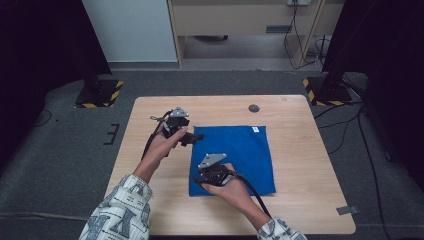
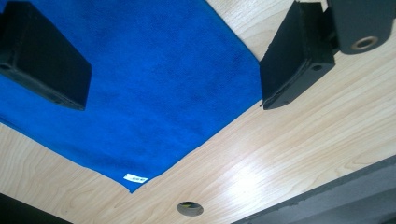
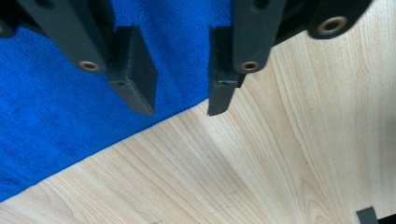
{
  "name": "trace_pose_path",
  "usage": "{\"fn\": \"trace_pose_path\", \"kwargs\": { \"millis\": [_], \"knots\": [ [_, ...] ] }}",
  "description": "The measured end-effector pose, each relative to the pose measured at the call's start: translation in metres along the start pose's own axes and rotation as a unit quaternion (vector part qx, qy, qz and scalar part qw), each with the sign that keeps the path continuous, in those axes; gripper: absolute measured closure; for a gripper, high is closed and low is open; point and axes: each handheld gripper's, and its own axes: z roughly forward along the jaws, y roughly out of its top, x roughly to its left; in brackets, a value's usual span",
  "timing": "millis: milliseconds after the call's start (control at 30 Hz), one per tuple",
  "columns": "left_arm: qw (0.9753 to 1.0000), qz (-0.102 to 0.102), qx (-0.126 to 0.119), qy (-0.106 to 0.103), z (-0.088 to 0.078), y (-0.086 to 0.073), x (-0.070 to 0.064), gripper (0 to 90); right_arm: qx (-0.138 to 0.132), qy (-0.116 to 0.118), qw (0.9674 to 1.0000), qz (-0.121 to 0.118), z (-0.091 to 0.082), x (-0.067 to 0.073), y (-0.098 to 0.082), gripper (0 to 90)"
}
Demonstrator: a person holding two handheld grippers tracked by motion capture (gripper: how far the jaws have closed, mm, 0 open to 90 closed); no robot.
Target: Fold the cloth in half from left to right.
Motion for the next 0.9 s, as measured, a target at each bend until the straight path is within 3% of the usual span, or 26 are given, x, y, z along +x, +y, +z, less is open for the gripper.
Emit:
{"fn": "trace_pose_path", "kwargs": {
  "millis": [233, 367, 467, 767, 900],
  "knots": [
    [1.0000, -0.005, 0.002, 0.006, -0.001, -0.002, 0.006, 8.7, 0.005, 0.011, 0.9999, -0.006, 0.008, 0.007, -0.003, 75.6],
    [0.9999, -0.006, 0.002, 0.008, -0.004, -0.003, 0.006, 8.7, 0.004, 0.027, 0.9996, -0.010, 0.011, 0.016, -0.005, 75.8],
    [0.9999, -0.007, 0.001, 0.009, -0.005, -0.003, 0.007, 8.7, 0.015, 0.027, 0.9993, -0.023, 0.014, 0.022, -0.009, 70.6],
    [0.9999, -0.012, 0.000, 0.012, -0.007, -0.006, 0.012, 8.7, 0.035, 0.004, 0.9989, -0.031, 0.022, 0.032, -0.016, 49.4],
    [0.9998, -0.015, -0.003, 0.012, -0.006, -0.007, 0.015, 8.7, 0.032, -0.002, 0.9989, -0.033, 0.024, 0.035, -0.018, 49.3]
  ]
}}
